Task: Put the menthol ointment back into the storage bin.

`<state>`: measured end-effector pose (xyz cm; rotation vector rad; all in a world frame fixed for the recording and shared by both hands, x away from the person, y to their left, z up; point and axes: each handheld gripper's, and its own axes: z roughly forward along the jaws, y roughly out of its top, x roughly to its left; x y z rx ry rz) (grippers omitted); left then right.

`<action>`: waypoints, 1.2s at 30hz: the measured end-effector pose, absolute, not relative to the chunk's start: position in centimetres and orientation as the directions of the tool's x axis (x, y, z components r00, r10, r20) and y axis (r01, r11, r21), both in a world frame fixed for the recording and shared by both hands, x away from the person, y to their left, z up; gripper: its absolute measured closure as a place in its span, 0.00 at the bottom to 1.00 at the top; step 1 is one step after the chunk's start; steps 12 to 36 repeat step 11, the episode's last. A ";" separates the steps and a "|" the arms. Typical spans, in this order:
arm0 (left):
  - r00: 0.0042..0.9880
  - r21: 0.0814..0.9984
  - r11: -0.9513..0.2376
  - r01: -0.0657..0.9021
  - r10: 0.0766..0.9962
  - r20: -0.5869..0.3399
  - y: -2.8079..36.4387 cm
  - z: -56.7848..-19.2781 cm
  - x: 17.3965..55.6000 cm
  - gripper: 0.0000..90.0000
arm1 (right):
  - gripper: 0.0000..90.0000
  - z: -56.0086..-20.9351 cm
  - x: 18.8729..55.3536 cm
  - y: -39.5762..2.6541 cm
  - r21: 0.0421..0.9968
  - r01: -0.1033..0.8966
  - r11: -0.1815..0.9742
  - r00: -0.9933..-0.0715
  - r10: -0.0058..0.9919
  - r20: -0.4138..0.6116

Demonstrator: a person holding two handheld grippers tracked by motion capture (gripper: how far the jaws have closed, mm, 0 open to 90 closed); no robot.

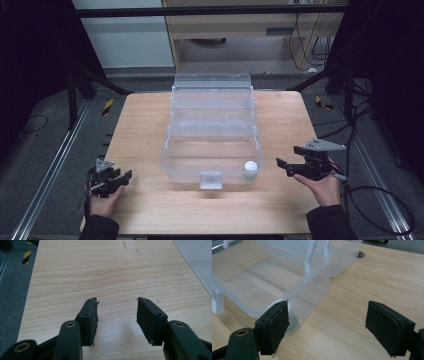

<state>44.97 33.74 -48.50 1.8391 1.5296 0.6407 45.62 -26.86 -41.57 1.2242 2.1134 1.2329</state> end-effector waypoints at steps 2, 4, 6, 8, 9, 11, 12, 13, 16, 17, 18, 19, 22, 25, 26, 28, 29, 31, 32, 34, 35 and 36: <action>0.199 0.743 -0.107 0.660 0.979 -0.036 33.8 -48.5 44.9 0.58 | 0.20 -42.0 45.6 -27.2 0.842 0.493 0.220 -0.529 0.844 0.090; 0.199 0.744 -0.109 0.659 0.979 -0.033 33.8 -48.5 44.9 0.58 | 0.19 -42.8 45.6 -27.8 0.837 0.504 0.213 -0.511 0.855 0.090; 0.196 0.746 -0.107 0.657 0.980 -0.032 33.8 -48.5 44.9 0.57 | 0.18 -43.7 45.6 -28.3 0.825 0.526 0.208 -0.491 0.866 0.094; 0.191 0.746 -0.108 0.657 0.981 -0.026 33.9 -48.5 44.9 0.54 | 0.18 -44.8 45.4 -29.0 0.813 0.548 0.198 -0.462 0.882 0.096; 0.186 0.747 -0.107 0.657 0.982 -0.023 33.9 -48.6 45.0 0.53 | 0.18 -45.3 45.4 -29.3 0.809 0.554 0.197 -0.450 0.888 0.091; 0.180 0.747 -0.106 0.656 0.984 -0.019 34.0 -48.6 45.0 0.49 | 0.17 -46.3 45.3 -30.0 0.797 0.573 0.192 -0.425 0.901 0.089; 0.180 0.747 -0.106 0.656 0.984 -0.019 34.0 -48.6 45.0 0.49 | 0.17 -46.3 45.3 -30.0 0.797 0.573 0.192 -0.425 0.901 0.089; 0.180 0.747 -0.106 0.656 0.984 -0.019 34.0 -48.6 45.0 0.49 | 0.17 -46.3 45.3 -30.0 0.797 0.573 0.192 -0.425 0.901 0.089; 0.180 0.747 -0.106 0.656 0.984 -0.019 34.0 -48.6 45.0 0.49 | 0.17 -46.3 45.3 -30.0 0.797 0.573 0.192 -0.425 0.901 0.089; 0.180 0.747 -0.106 0.656 0.984 -0.019 34.0 -48.6 45.0 0.49 | 0.17 -46.3 45.3 -30.0 0.797 0.573 0.192 -0.425 0.901 0.089; 0.180 0.747 -0.106 0.656 0.984 -0.019 34.0 -48.6 45.0 0.49 | 0.17 -46.3 45.3 -30.0 0.797 0.573 0.192 -0.425 0.901 0.089; 0.180 0.747 -0.106 0.656 0.984 -0.019 34.0 -48.6 45.0 0.49 | 0.17 -46.3 45.3 -30.0 0.797 0.573 0.192 -0.425 0.901 0.089; 0.180 0.747 -0.106 0.656 0.984 -0.019 34.0 -48.6 45.0 0.49 | 0.17 -46.3 45.3 -30.0 0.797 0.573 0.192 -0.425 0.901 0.089; 0.180 0.747 -0.106 0.656 0.984 -0.019 34.0 -48.6 45.0 0.49 | 0.17 -46.3 45.3 -30.0 0.797 0.573 0.192 -0.425 0.901 0.089; 0.180 0.747 -0.106 0.656 0.984 -0.019 34.0 -48.6 45.0 0.49 | 0.17 -46.3 45.3 -30.0 0.797 0.573 0.192 -0.425 0.901 0.089; 0.180 0.747 -0.106 0.656 0.984 -0.019 34.0 -48.6 45.0 0.49 | 0.17 -46.3 45.3 -30.0 0.797 0.573 0.192 -0.425 0.901 0.089; 0.180 0.747 -0.106 0.656 0.984 -0.019 34.0 -48.6 45.0 0.49 | 0.17 -46.3 45.3 -30.0 0.797 0.573 0.192 -0.425 0.901 0.089; 0.180 0.747 -0.106 0.656 0.984 -0.019 34.0 -48.6 45.0 0.49 | 0.17 -46.3 45.3 -30.0 0.797 0.573 0.192 -0.425 0.901 0.089; 0.180 0.747 -0.106 0.656 0.984 -0.019 34.0 -48.6 45.0 0.49 | 0.17 -46.3 45.3 -30.0 0.797 0.573 0.192 -0.425 0.901 0.089; 0.180 0.747 -0.106 0.656 0.984 -0.019 34.0 -48.6 45.0 0.49 | 0.17 -46.3 45.3 -30.0 0.797 0.573 0.192 -0.425 0.901 0.089; 0.180 0.747 -0.106 0.656 0.984 -0.019 34.0 -48.6 45.0 0.49 | 0.17 -46.3 45.3 -30.0 0.797 0.573 0.192 -0.425 0.901 0.089; 0.180 0.747 -0.106 0.656 0.984 -0.019 34.0 -48.6 45.0 0.49 | 0.17 -46.3 45.3 -30.0 0.797 0.573 0.192 -0.425 0.901 0.089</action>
